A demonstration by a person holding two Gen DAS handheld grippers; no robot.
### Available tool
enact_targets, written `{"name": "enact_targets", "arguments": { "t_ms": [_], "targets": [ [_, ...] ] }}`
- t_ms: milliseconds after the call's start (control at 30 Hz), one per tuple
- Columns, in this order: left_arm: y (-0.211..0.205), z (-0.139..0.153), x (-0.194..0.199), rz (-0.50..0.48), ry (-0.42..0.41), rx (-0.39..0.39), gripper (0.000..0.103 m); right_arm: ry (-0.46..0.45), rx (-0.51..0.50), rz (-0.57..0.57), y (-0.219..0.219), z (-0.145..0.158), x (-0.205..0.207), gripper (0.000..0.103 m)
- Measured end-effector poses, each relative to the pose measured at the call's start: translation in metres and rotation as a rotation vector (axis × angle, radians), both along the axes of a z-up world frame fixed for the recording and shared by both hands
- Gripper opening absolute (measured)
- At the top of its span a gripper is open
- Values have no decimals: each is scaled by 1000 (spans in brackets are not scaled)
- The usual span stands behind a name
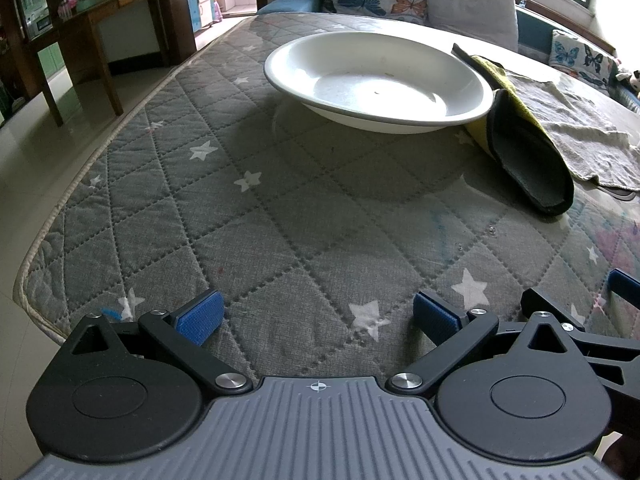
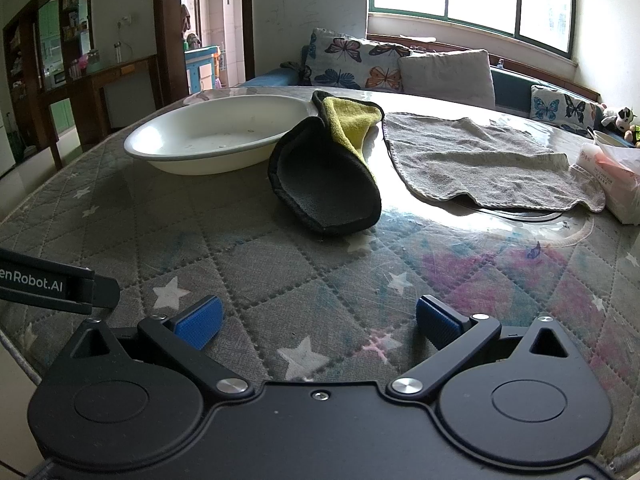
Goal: Clean bowl
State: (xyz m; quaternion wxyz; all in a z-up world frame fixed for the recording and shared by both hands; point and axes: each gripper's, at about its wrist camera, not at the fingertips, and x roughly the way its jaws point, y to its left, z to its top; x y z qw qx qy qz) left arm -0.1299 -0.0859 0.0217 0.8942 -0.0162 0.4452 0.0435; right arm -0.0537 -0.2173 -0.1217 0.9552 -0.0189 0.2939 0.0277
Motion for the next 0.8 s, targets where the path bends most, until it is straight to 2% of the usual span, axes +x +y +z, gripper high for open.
{"name": "enact_targets", "arguments": {
  "t_ms": [800],
  "targets": [
    [-1,-1,0,1,-7,1,102,-4,0,0,0,0,0,103]
  ]
}}
